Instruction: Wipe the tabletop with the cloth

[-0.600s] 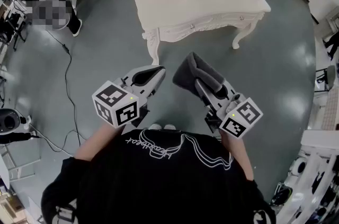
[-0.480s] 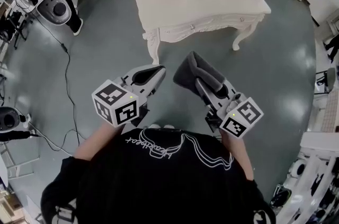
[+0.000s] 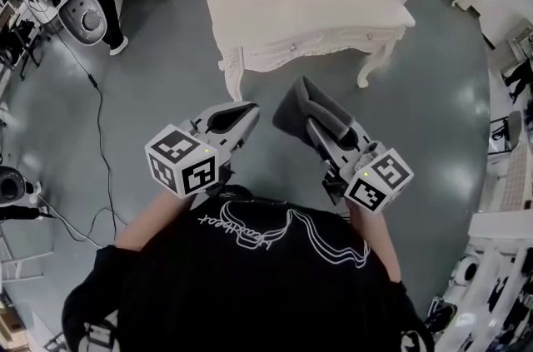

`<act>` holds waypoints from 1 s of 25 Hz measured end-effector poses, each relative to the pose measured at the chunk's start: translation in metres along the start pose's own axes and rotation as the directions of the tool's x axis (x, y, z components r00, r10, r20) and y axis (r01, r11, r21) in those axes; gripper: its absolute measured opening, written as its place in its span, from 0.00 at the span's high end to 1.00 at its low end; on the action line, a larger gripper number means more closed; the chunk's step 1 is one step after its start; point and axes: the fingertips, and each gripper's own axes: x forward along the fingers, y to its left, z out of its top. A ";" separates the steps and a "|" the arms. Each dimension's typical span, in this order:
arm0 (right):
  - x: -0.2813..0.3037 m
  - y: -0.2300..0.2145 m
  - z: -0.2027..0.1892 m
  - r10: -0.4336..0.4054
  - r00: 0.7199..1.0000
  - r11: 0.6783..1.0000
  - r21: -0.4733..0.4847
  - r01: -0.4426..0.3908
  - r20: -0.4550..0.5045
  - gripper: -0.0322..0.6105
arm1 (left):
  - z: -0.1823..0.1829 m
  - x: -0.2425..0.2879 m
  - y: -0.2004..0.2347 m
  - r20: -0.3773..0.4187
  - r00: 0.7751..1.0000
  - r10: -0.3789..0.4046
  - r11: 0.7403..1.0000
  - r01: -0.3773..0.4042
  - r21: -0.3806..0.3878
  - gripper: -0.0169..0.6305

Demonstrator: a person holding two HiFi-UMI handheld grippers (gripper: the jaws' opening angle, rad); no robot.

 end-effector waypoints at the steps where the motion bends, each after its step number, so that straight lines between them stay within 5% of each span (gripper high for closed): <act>1: -0.001 0.000 0.001 -0.001 1.000 1.000 -0.008 0.001 -0.002 0.87 | -0.001 0.000 -0.001 0.001 1.000 0.000 1.000 0.000 -0.002 0.97; 13: 0.040 -0.025 0.000 0.026 0.999 0.999 -0.018 -0.026 -0.042 0.87 | 0.001 0.013 0.040 0.008 0.999 0.044 0.998 -0.043 -0.047 0.97; 25: 0.176 -0.132 0.010 0.062 0.991 0.998 0.021 -0.060 -0.121 0.87 | 0.036 0.081 0.189 -0.007 0.995 0.095 0.988 -0.095 -0.118 0.97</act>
